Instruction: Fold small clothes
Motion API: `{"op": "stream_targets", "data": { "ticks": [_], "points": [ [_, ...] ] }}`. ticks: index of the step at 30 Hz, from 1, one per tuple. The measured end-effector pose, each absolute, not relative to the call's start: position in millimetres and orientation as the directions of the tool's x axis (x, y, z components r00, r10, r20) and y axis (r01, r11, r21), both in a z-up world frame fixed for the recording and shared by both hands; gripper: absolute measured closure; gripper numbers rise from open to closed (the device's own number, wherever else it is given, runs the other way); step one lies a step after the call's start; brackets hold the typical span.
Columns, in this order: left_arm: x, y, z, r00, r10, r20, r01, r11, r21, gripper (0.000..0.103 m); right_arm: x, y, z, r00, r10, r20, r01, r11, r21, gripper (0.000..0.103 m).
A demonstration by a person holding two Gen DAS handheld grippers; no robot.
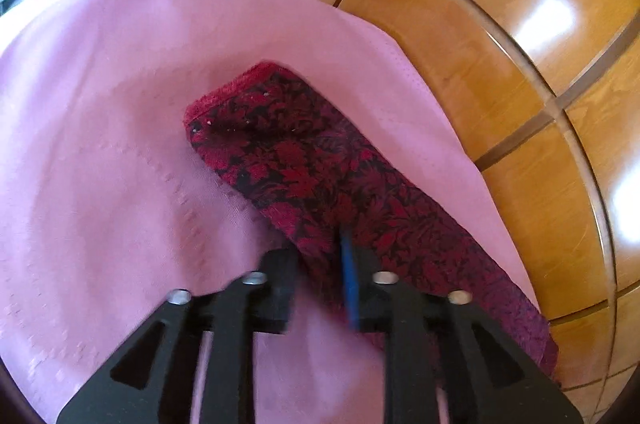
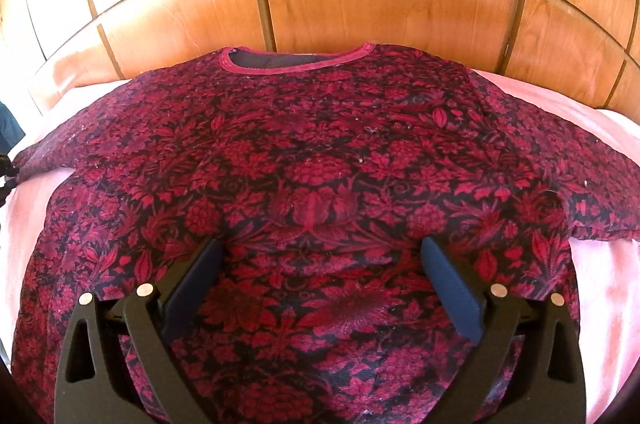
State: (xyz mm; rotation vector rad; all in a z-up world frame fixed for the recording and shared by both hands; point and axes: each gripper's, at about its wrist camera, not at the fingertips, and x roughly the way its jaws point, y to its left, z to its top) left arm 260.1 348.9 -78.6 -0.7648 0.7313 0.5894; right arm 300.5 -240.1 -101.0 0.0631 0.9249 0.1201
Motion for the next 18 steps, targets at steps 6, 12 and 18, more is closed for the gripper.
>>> {"op": "stream_targets", "data": {
  "ticks": [6, 12, 18],
  "points": [
    [237.4, 278.0, -50.0, 0.695, 0.127, -0.708, -0.554, 0.723, -0.413, 0.048, 300.0, -241.3, -100.7, 0.596, 0.135, -0.792, -0.079, 0.991, 0.110, 0.003],
    [184.6, 169.5, -53.0, 0.692, -0.216, -0.689, -0.216, 0.849, -0.483, 0.048, 284.5, -250.0, -85.3, 0.584, 0.134, -0.801, -0.068, 0.991, 0.116, 0.003],
    [122.9, 122.5, -65.8, 0.604, -0.393, -0.693, -0.043, 0.853, -0.520, 0.048, 232.0, -302.3, -64.6, 0.605, 0.118, -0.787, -0.015, 0.990, 0.138, 0.004]
  ]
}}
